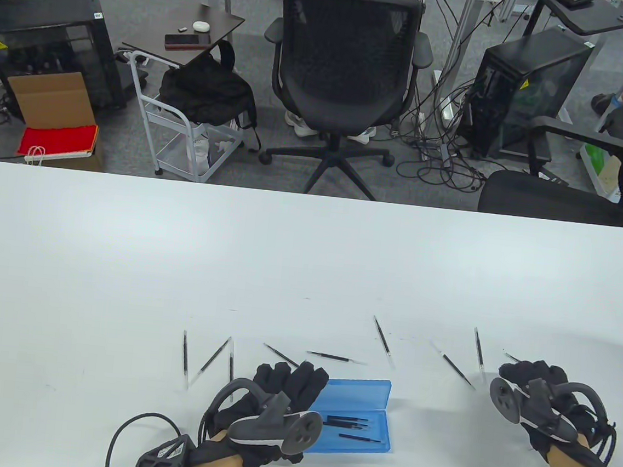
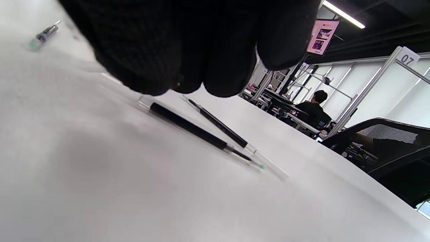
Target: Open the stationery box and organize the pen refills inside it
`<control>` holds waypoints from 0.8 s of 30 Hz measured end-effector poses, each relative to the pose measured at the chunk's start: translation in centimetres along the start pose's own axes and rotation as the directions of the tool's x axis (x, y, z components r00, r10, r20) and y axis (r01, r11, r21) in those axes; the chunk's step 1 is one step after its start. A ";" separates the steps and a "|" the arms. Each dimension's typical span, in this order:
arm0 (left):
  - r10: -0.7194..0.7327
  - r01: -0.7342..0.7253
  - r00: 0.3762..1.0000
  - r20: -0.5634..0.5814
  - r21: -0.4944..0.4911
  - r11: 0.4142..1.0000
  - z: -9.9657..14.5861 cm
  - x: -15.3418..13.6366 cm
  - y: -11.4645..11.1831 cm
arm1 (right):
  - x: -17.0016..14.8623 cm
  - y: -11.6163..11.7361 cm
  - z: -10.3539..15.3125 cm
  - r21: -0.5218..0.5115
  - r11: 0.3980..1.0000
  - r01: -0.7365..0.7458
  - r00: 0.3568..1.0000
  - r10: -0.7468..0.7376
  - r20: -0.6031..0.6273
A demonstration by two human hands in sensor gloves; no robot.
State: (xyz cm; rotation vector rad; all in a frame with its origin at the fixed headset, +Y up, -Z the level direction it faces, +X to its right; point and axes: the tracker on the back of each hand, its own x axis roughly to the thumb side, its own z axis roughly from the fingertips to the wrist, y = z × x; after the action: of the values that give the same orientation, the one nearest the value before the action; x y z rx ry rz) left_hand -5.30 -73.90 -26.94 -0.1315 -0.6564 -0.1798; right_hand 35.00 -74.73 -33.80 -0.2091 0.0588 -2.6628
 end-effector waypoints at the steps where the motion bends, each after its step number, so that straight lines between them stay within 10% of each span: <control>1: -0.005 0.005 1.000 -0.001 0.002 1.000 0.0 0.0 0.0 | 0.0 0.2 -0.1 -0.002 1.000 -0.008 1.000 0.008 0.001; 24: 0.002 -0.002 1.000 -0.002 -0.002 1.000 0.0 0.1 0.0 | -0.5 2.0 -1.1 0.029 0.997 0.076 0.997 -0.077 0.032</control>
State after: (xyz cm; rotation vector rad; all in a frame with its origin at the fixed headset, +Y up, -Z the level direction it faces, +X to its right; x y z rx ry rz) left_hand -5.23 -73.94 -26.88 -0.1344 -0.6538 -0.1786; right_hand 36.16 -76.28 -35.06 -0.2514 0.0038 -2.7333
